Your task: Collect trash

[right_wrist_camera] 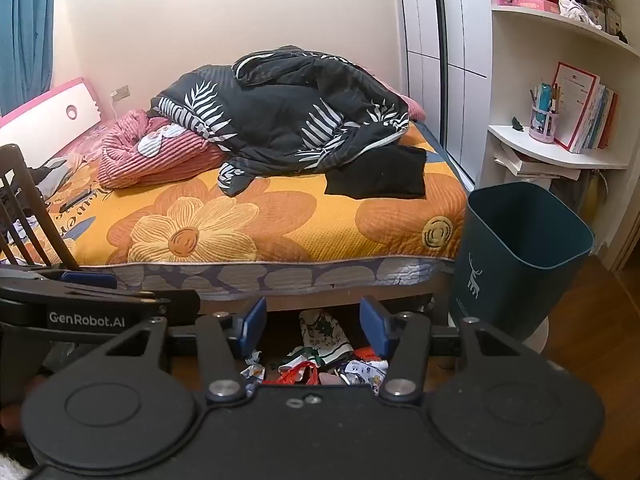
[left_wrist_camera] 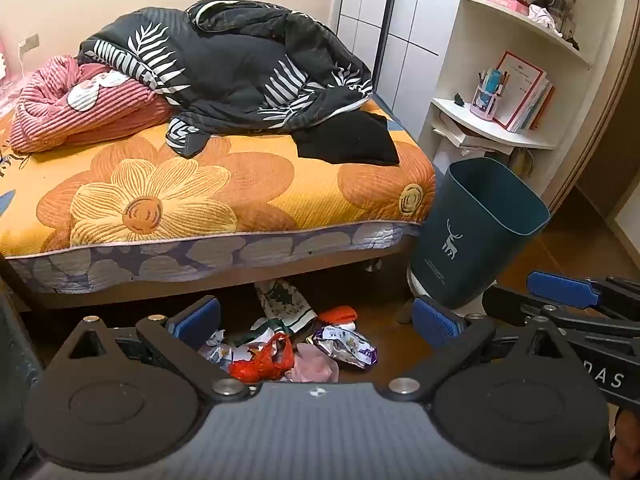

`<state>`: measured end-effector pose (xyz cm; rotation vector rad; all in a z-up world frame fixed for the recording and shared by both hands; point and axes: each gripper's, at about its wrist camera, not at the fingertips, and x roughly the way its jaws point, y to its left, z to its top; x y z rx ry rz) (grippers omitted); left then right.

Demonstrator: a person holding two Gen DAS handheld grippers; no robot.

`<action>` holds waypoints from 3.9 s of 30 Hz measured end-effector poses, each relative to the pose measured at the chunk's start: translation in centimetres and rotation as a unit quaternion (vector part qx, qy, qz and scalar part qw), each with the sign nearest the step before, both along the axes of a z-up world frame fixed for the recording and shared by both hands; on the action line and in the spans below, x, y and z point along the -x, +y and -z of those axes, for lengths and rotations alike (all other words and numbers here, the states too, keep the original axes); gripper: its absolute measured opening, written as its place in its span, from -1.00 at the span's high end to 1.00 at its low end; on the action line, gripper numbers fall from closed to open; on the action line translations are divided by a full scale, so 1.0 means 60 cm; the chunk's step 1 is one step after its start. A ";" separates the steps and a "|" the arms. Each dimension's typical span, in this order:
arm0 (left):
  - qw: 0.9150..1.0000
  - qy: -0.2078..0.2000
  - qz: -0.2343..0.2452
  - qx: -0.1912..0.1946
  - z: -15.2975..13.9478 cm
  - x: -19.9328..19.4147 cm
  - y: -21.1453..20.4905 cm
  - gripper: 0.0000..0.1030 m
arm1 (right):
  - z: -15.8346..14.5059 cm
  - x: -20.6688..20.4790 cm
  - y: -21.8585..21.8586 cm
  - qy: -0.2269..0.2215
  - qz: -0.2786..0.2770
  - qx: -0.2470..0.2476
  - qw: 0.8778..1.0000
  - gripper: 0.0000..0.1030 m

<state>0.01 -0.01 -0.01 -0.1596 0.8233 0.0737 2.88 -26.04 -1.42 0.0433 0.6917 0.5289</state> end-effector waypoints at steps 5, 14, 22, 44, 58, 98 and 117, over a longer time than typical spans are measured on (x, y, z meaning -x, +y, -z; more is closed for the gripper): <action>1.000 0.000 -0.001 -0.002 0.000 -0.001 0.000 -1.00 | 0.000 -0.002 -0.004 0.002 0.001 -0.004 1.000 -0.01; 1.000 -0.003 -0.004 -0.005 -0.022 -0.012 -0.012 -1.00 | -0.004 -0.004 -0.020 0.002 0.000 -0.004 1.000 -0.01; 1.000 -0.010 -0.001 -0.004 -0.019 -0.003 -0.010 -1.00 | -0.005 -0.003 -0.008 0.004 0.006 -0.007 1.000 -0.01; 1.000 -0.014 0.000 -0.004 -0.021 -0.004 -0.011 -1.00 | -0.004 -0.008 -0.010 0.004 0.009 -0.005 1.000 -0.01; 1.000 -0.015 0.006 -0.002 -0.021 -0.006 -0.013 -1.00 | -0.004 -0.007 -0.009 0.004 0.009 -0.004 1.000 -0.01; 0.998 0.044 -0.025 0.030 0.070 -0.085 0.047 -1.00 | 0.074 -0.115 0.007 0.053 -0.007 0.013 0.998 -0.01; 0.973 0.225 -0.035 0.028 0.415 -0.331 0.166 -1.00 | 0.418 -0.364 0.127 0.177 -0.127 0.137 0.966 -0.01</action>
